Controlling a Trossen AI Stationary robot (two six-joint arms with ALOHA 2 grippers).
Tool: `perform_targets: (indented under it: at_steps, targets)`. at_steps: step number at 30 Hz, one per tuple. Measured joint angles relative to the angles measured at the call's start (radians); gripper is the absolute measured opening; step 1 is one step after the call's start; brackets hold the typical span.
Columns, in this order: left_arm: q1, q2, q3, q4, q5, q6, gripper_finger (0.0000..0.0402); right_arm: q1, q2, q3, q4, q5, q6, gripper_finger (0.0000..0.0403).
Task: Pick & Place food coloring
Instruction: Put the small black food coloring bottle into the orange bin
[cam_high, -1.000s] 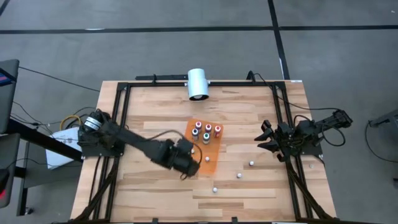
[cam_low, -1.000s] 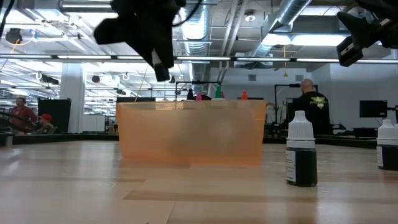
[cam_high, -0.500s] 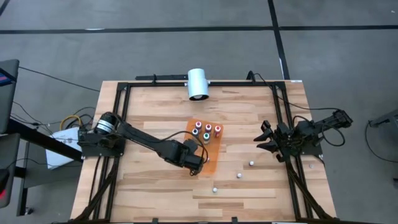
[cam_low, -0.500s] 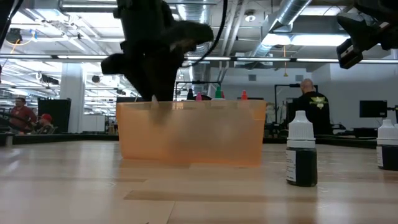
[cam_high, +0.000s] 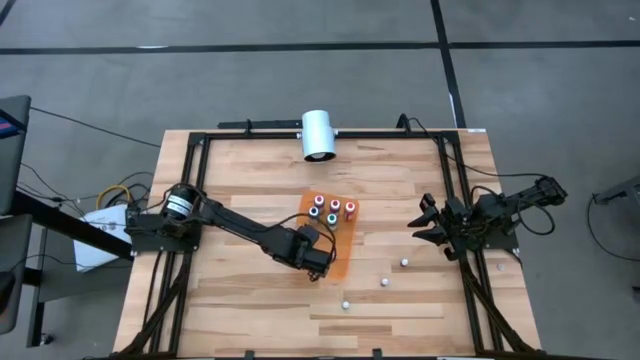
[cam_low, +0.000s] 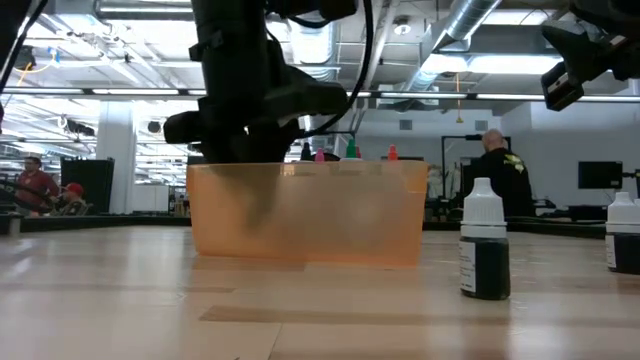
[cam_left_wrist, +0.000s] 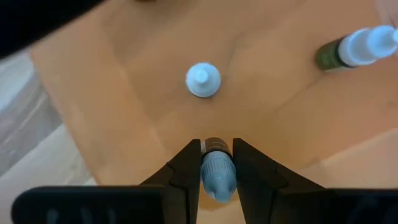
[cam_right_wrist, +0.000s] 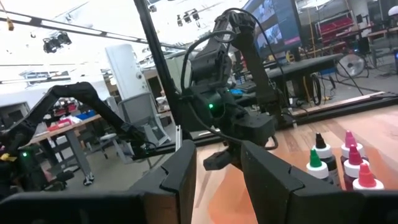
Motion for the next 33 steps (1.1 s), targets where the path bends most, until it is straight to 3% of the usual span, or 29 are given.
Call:
perform_targets:
  at_steps: [33]
  targets:
    - [-0.001, -0.001, 0.0, 0.005, 0.029, -0.026, 0.0074, 0.0, 0.0, 0.0, 0.0, -0.002, 0.002, 0.0116]
